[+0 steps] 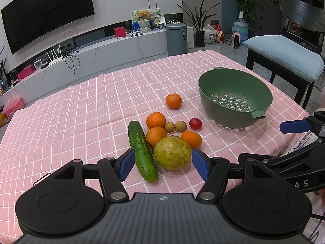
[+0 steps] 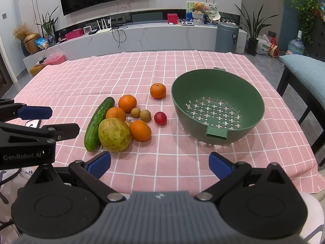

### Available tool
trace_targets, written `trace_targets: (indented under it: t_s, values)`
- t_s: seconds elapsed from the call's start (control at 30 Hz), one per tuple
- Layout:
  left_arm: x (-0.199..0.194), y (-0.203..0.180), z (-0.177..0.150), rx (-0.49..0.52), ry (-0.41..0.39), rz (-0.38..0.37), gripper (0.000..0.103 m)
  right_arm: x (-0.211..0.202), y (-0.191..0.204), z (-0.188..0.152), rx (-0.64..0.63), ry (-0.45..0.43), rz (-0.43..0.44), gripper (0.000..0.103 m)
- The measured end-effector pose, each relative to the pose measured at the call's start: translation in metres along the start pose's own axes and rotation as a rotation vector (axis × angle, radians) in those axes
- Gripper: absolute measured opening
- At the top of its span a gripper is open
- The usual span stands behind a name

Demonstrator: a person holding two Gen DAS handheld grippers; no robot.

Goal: Organize fruits

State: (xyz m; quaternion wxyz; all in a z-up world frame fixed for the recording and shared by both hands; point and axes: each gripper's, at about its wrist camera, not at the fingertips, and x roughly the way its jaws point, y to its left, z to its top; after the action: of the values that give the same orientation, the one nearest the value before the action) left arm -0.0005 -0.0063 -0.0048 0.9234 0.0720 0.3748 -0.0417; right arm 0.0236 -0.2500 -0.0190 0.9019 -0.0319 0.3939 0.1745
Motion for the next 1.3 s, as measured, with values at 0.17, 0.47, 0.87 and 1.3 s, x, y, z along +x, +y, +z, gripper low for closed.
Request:
trace_targets:
  t_s: [0.17,0.47,0.87,1.3]
  values:
    - [0.0,0.001,0.0,0.0,0.002,-0.001,0.076,0.002,0.0,0.0,-0.003,0.009,-0.004,0.098]
    - [0.0,0.001,-0.001,-0.003,0.003,-0.001,0.076,0.003,0.002,0.001,-0.007,0.018,-0.008,0.098]
    - [0.001,0.002,0.0,-0.006,0.009,-0.007,0.076,0.006,0.003,0.001,-0.011,0.028,-0.012,0.098]
    - [0.019,0.034,0.001,-0.096,0.06,-0.057,0.076,0.02,0.012,0.006,-0.028,-0.006,0.013,0.098]
